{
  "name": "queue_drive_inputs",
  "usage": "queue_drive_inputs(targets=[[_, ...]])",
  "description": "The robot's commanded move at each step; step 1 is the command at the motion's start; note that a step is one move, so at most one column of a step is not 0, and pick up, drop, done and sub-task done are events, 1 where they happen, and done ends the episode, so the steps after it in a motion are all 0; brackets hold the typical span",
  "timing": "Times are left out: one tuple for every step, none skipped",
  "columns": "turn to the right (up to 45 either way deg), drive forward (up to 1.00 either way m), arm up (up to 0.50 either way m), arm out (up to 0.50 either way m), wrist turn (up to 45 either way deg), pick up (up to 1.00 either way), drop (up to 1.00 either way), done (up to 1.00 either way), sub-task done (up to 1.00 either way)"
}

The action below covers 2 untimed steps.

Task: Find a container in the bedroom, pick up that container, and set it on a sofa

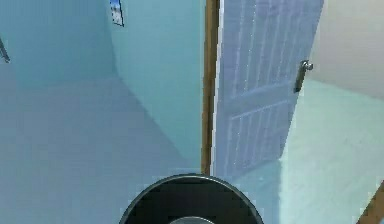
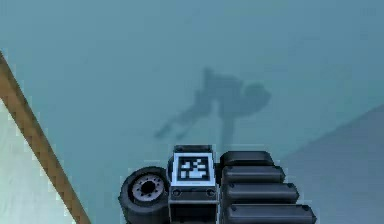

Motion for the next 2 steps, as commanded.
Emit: queue_drive_inputs(targets=[[0.0,0.35,0.0,0.0,0.0,0.0,0.0,0.0,0.0],[18.0,0.0,0.0,0.0,0.0,0.0,0.0,0.0,0.0]])
